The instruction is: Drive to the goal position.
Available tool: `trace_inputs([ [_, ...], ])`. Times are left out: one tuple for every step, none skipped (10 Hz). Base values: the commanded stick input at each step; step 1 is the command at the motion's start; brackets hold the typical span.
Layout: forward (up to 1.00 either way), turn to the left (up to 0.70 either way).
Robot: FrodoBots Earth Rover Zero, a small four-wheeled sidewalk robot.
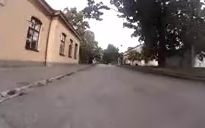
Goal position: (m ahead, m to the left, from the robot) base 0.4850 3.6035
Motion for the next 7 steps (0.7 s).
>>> trace_inputs([
  [0.7,-0.22],
  [0.7,-0.12],
  [0.7,-0.02],
  [0.7,0.0],
  [0.7,0.0],
  [0.7,0.0],
  [0.7,0.0],
])
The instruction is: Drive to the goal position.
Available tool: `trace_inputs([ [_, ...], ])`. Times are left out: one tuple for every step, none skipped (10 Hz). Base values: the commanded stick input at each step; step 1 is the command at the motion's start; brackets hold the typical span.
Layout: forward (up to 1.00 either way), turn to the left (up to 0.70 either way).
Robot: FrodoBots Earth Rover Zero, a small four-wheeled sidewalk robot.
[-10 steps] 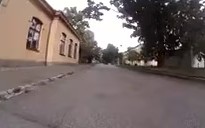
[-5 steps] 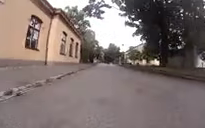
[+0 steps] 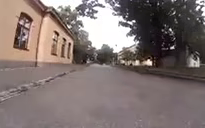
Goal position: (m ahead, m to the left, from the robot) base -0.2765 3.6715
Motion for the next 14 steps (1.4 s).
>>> trace_inputs([
  [0.7,0.0],
  [0.7,0.0],
  [0.7,0.0],
  [0.7,0.0],
  [0.7,0.0],
  [0.7,0.0],
  [0.7,0.0],
  [0.7,0.0],
  [0.7,0.0],
  [0.7,0.0],
  [0.7,0.0],
  [0.7,0.0],
  [0.7,0.0],
  [0.7,0.0],
])
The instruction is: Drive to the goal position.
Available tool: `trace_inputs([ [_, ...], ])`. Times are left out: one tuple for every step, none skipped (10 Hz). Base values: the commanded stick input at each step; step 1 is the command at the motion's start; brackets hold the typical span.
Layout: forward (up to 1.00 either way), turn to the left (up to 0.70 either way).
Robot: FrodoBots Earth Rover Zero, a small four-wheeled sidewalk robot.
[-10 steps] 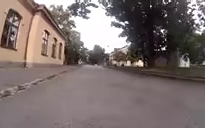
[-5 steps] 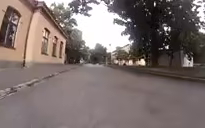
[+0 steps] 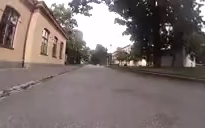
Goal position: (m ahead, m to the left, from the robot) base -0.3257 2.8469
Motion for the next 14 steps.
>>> trace_inputs([
  [0.7,0.0],
  [0.7,0.0],
  [0.7,0.0],
  [0.7,0.0],
  [0.7,0.0],
  [0.7,0.0],
  [0.7,0.0],
  [0.7,0.0],
  [0.7,0.0],
  [0.7,0.0],
  [0.7,0.0],
  [0.7,0.0],
  [0.7,0.0],
  [0.7,0.0],
])
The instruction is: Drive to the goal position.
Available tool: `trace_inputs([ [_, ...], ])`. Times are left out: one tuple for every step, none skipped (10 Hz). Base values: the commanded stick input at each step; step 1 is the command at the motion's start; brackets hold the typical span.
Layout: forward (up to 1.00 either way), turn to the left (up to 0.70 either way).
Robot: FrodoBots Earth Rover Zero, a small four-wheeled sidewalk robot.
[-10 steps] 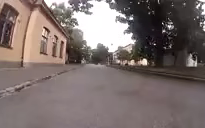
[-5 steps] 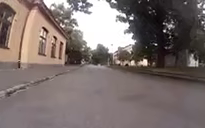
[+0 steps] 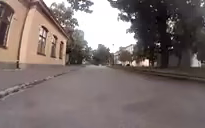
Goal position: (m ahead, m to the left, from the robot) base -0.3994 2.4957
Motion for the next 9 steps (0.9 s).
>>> trace_inputs([
  [0.7,0.0],
  [0.7,0.0],
  [0.7,0.0],
  [0.7,0.0],
  [0.7,0.0],
  [0.7,0.0],
  [0.7,0.0],
  [0.7,0.0],
  [0.7,0.0],
])
